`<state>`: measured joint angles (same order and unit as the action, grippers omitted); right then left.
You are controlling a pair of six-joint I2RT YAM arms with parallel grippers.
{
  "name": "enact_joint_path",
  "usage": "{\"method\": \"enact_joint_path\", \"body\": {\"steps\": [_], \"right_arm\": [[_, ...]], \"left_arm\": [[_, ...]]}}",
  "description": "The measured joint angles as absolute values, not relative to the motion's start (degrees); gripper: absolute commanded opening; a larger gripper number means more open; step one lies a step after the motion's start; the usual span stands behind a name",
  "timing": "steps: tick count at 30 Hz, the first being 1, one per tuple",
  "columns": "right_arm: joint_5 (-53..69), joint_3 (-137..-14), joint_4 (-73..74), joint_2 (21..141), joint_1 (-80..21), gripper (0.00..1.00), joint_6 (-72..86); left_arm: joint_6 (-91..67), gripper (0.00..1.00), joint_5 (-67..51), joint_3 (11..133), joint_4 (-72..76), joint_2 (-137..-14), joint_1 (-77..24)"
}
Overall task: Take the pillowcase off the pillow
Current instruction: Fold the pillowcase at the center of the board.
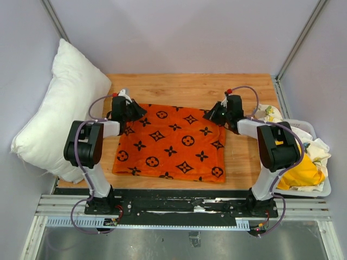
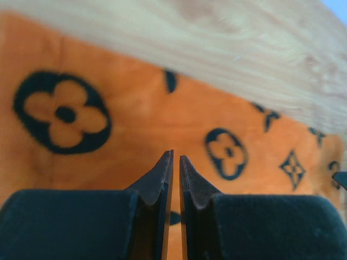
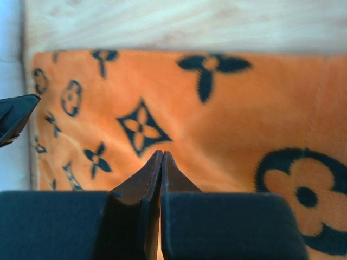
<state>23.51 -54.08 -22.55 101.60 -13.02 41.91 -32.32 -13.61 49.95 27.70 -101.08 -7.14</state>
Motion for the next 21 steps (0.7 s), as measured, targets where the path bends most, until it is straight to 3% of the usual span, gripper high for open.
{"method": "enact_joint_path", "body": {"steps": [6, 21], "right_arm": [[23.4, -53.4, -17.1, 106.2, -11.7, 0.01, 41.4], [15.2, -52.8, -8.5, 98.9, -8.4, 0.01, 38.7]], "left_arm": [[-33.6, 0.13, -14.0, 49.9, 25.2, -108.6, -3.9], [-30.2, 0.18, -5.7, 51.0, 16.8, -102.5, -1.7]]}}
